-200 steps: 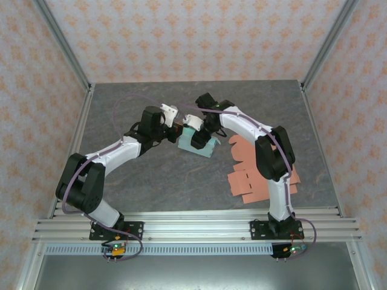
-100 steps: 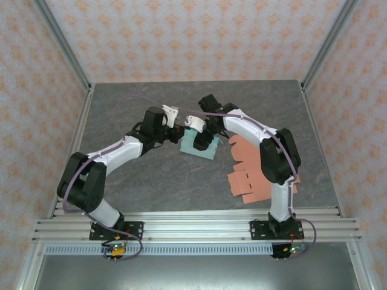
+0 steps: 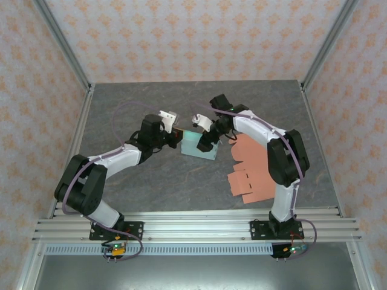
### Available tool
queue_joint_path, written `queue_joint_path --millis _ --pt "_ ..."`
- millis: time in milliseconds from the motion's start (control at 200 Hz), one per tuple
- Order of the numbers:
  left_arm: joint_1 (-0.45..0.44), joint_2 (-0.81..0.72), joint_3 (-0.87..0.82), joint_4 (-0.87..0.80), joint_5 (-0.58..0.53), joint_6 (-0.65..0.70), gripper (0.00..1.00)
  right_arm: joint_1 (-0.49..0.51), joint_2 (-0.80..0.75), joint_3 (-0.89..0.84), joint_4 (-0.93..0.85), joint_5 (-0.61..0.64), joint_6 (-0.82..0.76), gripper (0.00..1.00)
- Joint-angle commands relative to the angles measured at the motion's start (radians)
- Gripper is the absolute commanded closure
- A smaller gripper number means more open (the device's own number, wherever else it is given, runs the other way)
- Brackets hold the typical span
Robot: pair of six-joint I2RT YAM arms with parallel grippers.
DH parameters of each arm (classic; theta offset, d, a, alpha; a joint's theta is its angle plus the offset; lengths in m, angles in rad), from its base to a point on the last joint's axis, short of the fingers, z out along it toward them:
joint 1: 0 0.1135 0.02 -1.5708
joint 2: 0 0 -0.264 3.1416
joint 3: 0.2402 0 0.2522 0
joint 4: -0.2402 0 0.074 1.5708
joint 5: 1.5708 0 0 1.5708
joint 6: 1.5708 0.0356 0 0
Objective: Fold the paper box
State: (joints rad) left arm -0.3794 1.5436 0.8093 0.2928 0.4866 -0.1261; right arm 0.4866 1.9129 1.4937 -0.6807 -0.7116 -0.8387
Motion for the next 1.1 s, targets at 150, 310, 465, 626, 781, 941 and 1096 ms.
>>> queue_joint_path --millis 150,310,465,626,781,941,1096 --pt "0.006 -0.060 -0.006 0.087 -0.032 0.027 1.00 -0.013 -0.046 -0.038 0.053 -0.068 0.097 0.18" --pt "0.004 -0.049 0.001 0.076 -0.038 -0.003 1.00 -0.015 -0.031 -0.011 0.055 -0.055 0.094 0.26" --pt "-0.001 -0.018 0.027 0.043 -0.020 -0.011 1.00 -0.016 0.000 -0.004 0.049 -0.041 0.077 0.34" --pt "-0.001 0.016 0.042 0.012 -0.029 -0.003 1.00 -0.020 0.032 0.009 0.035 -0.029 0.070 0.46" --pt "0.000 0.056 0.068 -0.022 -0.033 0.013 1.00 -0.033 0.051 0.030 0.019 -0.030 0.072 0.49" --pt "-0.001 0.088 0.068 0.001 -0.051 0.014 1.00 -0.055 0.066 0.043 0.023 -0.038 0.090 0.49" --pt "-0.004 0.116 0.079 -0.022 -0.062 0.052 1.00 -0.064 0.079 0.056 0.012 -0.035 0.086 0.46"
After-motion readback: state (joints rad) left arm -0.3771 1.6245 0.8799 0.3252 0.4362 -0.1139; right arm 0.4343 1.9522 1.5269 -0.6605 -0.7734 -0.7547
